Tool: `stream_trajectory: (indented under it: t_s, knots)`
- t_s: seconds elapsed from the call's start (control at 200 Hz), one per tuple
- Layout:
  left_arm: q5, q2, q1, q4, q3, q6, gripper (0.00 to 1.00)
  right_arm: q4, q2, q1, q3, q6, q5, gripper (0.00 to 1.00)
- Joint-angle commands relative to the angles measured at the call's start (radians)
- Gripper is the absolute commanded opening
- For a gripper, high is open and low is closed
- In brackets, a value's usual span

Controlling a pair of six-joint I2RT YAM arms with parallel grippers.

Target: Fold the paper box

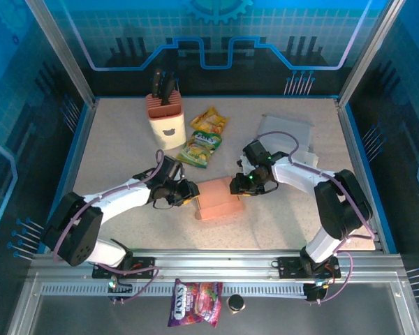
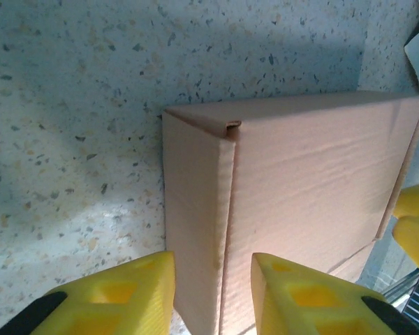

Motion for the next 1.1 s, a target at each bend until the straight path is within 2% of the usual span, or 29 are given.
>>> stream_trajectory:
  t_s: [0.0, 0.185, 0.365, 0.865, 1.091]
  knots:
    - [0.016, 0.018, -0.005, 0.038, -0.009, -0.006, 0.33, -0.003, -0.023, -0.02, -0.003, -0.012, -0.014, 0.52]
    - [0.019, 0.035, -0.012, 0.065, -0.014, -0.012, 0.3, 0.029, -0.001, -0.051, -0.01, -0.035, -0.06, 0.61]
    - [0.018, 0.04, -0.015, 0.085, -0.027, -0.01, 0.26, 0.078, 0.04, -0.076, -0.034, -0.054, -0.131, 0.65]
    - [0.01, 0.04, -0.015, 0.127, -0.074, 0.001, 0.16, 0.118, 0.082, -0.108, -0.049, -0.077, -0.256, 0.68]
    - [0.01, 0.034, -0.012, 0.146, -0.091, 0.002, 0.11, 0.11, 0.102, -0.123, -0.053, -0.091, -0.274, 0.7]
